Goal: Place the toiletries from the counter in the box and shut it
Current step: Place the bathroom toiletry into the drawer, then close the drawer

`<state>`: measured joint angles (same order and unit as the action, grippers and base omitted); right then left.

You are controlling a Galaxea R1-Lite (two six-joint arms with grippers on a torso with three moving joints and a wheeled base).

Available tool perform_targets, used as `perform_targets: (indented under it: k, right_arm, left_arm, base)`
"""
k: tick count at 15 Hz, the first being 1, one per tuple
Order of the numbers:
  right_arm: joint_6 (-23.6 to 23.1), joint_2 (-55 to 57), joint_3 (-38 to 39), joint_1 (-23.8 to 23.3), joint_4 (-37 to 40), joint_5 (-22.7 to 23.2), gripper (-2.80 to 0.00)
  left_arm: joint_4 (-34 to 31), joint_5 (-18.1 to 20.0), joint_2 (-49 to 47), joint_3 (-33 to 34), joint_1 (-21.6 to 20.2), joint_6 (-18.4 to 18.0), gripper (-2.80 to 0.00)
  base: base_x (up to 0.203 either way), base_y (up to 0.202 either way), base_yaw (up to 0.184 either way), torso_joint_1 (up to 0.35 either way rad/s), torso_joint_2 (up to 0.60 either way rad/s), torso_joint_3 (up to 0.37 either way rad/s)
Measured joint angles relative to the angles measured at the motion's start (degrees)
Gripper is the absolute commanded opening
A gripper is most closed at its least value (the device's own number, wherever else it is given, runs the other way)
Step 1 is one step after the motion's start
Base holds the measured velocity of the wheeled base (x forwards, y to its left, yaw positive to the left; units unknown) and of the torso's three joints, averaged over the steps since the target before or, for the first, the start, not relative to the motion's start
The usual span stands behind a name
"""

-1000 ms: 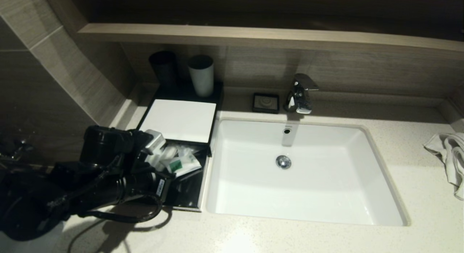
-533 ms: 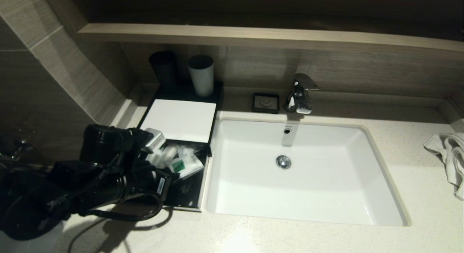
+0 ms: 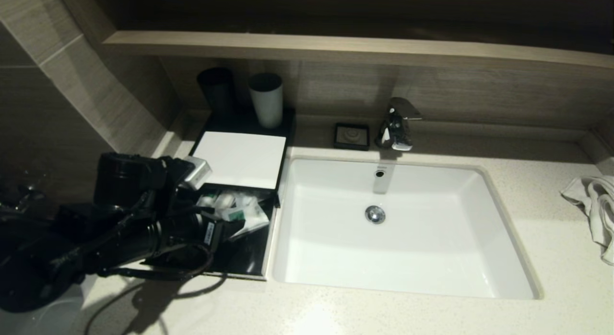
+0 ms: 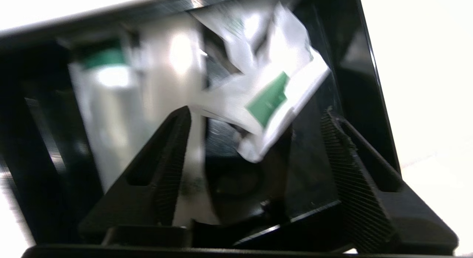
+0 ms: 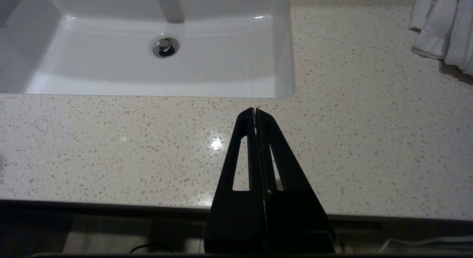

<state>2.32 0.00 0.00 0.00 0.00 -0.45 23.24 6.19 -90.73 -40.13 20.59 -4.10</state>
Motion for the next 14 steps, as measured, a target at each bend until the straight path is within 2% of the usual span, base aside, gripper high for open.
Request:
perform_targets:
  k: [7, 8, 10, 14]
  right_arm:
    - [0.0, 0.0, 0.0, 0.0, 0.0, 0.0, -2.80]
    - [0.0, 0.0, 0.0, 0.0, 0.0, 0.0, -2.80]
    - [0.0, 0.0, 0.0, 0.0, 0.0, 0.0, -2.80]
    - [0.0, 0.0, 0.0, 0.0, 0.0, 0.0, -2.80]
  left_arm:
    - [-0.6, -0.1, 7.8, 1.5, -1.8, 0.4, 0.00]
    - [-0.8, -0.1, 8.8, 2.3, -1.8, 0.4, -2.80]
    - [-1.0, -1.2, 10.6, 4.0, -1.8, 0.4, -2.80]
    - [-1.1, -6.5, 12.5, 7.5, -1.8, 0.5, -2.80]
  base:
    - [0.000, 0.000, 0.000, 0.000, 0.00, 0.000]
    - [0.000, 0.000, 0.000, 0.000, 0.00, 0.000]
    - [0.000, 0.000, 0.000, 0.000, 0.00, 0.000]
    - [0.000, 0.000, 0.000, 0.000, 0.00, 0.000]
